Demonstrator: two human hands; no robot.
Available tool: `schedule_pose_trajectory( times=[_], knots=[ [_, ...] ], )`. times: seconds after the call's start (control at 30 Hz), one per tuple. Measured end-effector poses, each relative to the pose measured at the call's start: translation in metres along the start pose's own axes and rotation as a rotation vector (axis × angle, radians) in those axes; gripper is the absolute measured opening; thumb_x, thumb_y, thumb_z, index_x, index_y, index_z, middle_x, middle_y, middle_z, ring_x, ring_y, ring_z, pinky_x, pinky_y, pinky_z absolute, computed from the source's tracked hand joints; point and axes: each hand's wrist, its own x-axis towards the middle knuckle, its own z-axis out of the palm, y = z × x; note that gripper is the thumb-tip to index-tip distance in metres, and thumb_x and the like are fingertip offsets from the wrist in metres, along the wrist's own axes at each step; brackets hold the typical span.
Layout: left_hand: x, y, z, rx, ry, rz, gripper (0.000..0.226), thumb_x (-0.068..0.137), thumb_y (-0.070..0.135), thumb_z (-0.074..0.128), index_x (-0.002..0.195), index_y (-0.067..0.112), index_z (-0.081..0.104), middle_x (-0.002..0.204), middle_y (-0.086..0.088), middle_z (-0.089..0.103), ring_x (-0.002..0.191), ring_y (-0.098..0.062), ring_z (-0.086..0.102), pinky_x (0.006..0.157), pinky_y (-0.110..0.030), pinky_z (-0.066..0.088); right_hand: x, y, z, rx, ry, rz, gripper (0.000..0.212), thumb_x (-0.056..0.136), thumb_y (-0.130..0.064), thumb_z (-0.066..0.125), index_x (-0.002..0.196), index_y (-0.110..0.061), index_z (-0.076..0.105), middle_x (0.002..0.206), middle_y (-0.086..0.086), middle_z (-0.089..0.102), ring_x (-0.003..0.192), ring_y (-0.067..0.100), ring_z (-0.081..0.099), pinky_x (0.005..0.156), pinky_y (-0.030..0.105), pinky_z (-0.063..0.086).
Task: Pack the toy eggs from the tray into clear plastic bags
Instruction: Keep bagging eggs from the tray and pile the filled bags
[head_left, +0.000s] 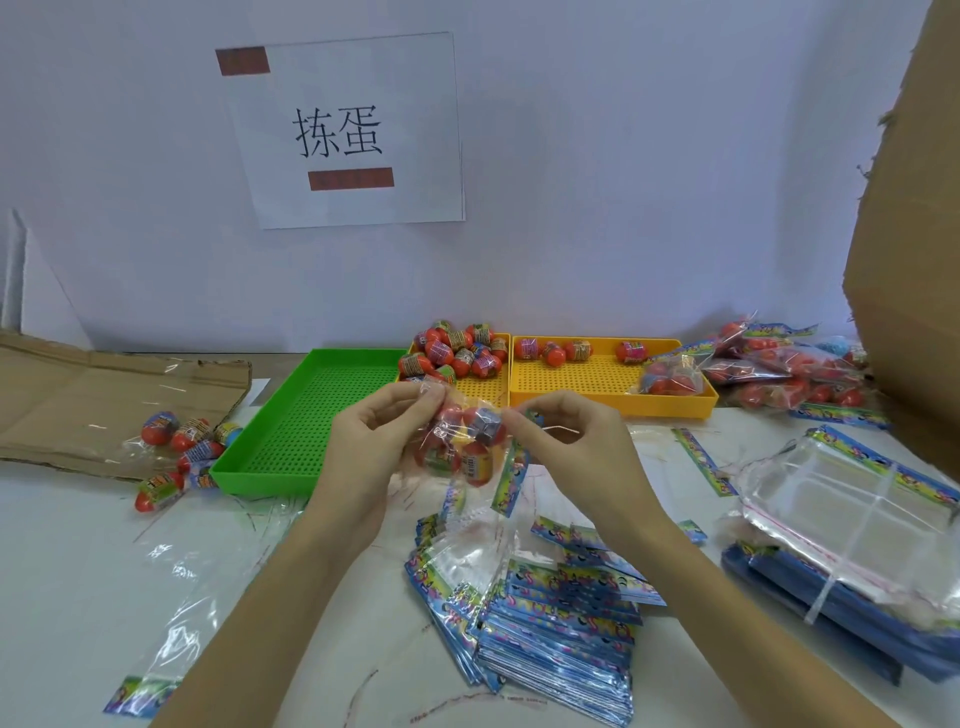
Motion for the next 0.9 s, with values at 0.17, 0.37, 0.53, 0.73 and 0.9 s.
schedule_pose_trajectory(
  times=[0.17,0.37,0.53,0.73,0.9],
  knots=[
    [0.0006,0.0005,-0.0019,0.014,-0.027,-0.033,0.023,0.084,0.024,0.079,0.101,0.008,0.082,0.099,-0.013,0.079,0.082,-0.018,0.074,0.072,-0.038,0.063,0.0027,0.0023,-0.0025,0.095,0.028,0.069,0.016,0.089,-0.027,0.079,0.086,-0.012,0.076,0.087,-0.002,0.075,0.084,0.015,0.07,0.073,0.027,0.06],
    [0.0033,-0.003,0.0019,-0.149,-0.039,-0.197,0.015,0.095,0.019,0.07,0.105,0.011,0.078,0.094,-0.001,0.076,0.072,-0.012,0.069,0.062,-0.024,0.055,-0.001,-0.0012,0.0009,0.14,0.005,0.031,0.014,0.095,-0.023,0.073,0.088,-0.01,0.073,0.078,-0.01,0.073,0.074,0.003,0.065,0.075,0.017,0.053],
    [0.0024,-0.0033,-0.0011,0.037,-0.144,-0.111,0.026,0.086,0.03,0.078,0.099,0.008,0.076,0.094,-0.007,0.072,0.081,-0.016,0.067,0.076,-0.03,0.057,0.0012,-0.0025,-0.0027,0.053,-0.021,-0.006,0.014,0.098,-0.018,0.069,0.086,-0.013,0.07,0.069,-0.016,0.068,0.069,-0.001,0.062,0.069,0.014,0.051],
    [0.0005,-0.0041,0.0001,0.049,-0.11,-0.074,0.034,0.071,0.03,0.087,0.092,0.005,0.081,0.08,-0.009,0.073,0.069,-0.015,0.069,0.062,-0.024,0.057,0.0014,-0.0045,-0.0042,0.072,-0.031,0.02,0.014,0.099,-0.019,0.069,0.086,-0.012,0.071,0.074,-0.008,0.072,0.074,0.003,0.066,0.07,0.013,0.052],
    [0.0029,-0.0042,0.0019,-0.124,-0.006,-0.099,0.025,0.07,0.018,0.085,0.091,0.004,0.081,0.078,-0.008,0.076,0.062,-0.011,0.07,0.057,-0.019,0.057,0.0006,-0.0022,0.0001,0.011,-0.037,0.018,0.015,0.098,-0.023,0.07,0.089,-0.012,0.071,0.072,-0.011,0.067,0.07,0.003,0.062,0.072,0.019,0.055]
  ],
)
